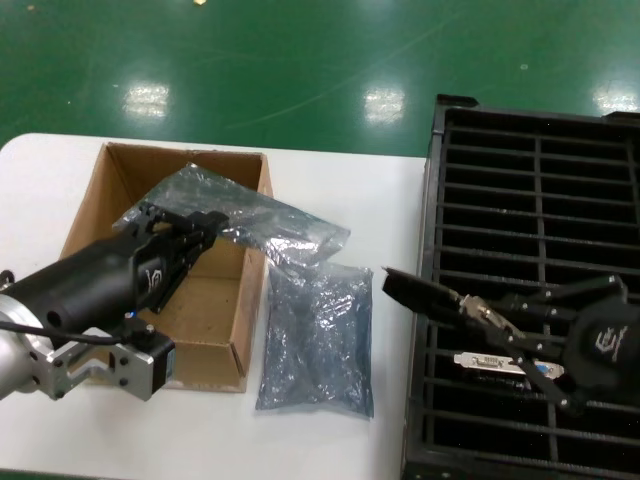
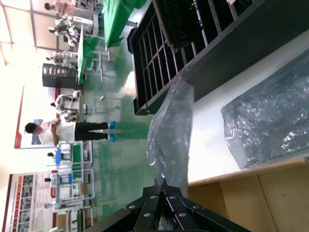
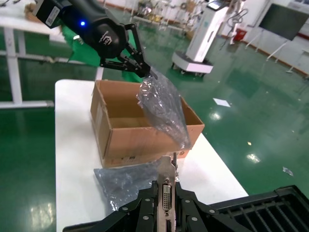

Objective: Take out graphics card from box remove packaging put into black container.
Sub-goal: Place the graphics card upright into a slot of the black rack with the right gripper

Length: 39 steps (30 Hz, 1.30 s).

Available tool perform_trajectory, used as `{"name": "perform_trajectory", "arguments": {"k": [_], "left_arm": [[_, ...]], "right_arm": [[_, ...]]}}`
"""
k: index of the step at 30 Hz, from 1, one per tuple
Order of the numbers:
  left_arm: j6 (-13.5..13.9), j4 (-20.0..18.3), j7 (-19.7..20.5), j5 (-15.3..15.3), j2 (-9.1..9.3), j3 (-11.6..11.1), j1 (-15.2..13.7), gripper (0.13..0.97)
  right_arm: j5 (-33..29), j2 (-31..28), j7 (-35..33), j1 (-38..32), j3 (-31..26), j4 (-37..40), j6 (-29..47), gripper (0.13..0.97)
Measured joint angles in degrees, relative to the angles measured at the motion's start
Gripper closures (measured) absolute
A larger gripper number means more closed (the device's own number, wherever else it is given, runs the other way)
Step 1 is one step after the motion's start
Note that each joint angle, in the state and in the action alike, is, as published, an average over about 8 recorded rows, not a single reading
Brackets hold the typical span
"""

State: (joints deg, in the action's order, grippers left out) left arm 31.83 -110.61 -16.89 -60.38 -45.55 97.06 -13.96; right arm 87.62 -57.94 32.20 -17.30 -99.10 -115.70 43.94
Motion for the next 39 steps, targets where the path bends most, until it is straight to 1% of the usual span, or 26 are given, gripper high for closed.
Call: {"name": "perform_trajectory", "arguments": {"k": [5, 9, 15, 20, 23, 27, 34, 39], "left_arm": [[0.0, 0.0, 0.0, 0.0, 0.0, 0.0, 0.0, 0.958], [0.0, 0.0, 0.0, 0.0, 0.0, 0.0, 0.0, 0.958], [0.0, 0.0, 0.0, 0.0, 0.0, 0.0, 0.0, 0.958], [0.0, 0.0, 0.0, 0.0, 0.0, 0.0, 0.0, 0.958], [0.0, 0.0, 0.0, 0.0, 0.0, 0.0, 0.0, 0.958], [0.0, 0.0, 0.0, 0.0, 0.0, 0.0, 0.0, 0.958], [0.0, 0.0, 0.0, 0.0, 0.0, 0.0, 0.0, 0.958], [0.0, 0.0, 0.0, 0.0, 0.0, 0.0, 0.0, 0.958]], "right_arm": [[-2.1, -1.0, 4.7, -8.7, -3.0, 0.0, 7.1, 0.904], [-3.3, -0.6, 9.3, -18.3, -6.2, 1.0, 15.7, 0.904], [-4.4, 2.8, 15.1, -33.2, -12.3, 5.5, 29.8, 0.904], [-4.5, 5.8, 17.8, -41.9, -16.3, 9.9, 38.7, 0.904], [-3.6, 6.4, 19.0, -45.1, -18.2, 11.3, 42.2, 0.904], [-1.5, 5.9, 20.5, -47.7, -20.6, 11.4, 44.5, 0.904], [2.0, 3.7, 23.3, -50.3, -24.5, 9.4, 45.7, 0.904], [2.3, 3.1, 24.7, -51.8, -27.3, 8.9, 45.9, 0.904]]}}
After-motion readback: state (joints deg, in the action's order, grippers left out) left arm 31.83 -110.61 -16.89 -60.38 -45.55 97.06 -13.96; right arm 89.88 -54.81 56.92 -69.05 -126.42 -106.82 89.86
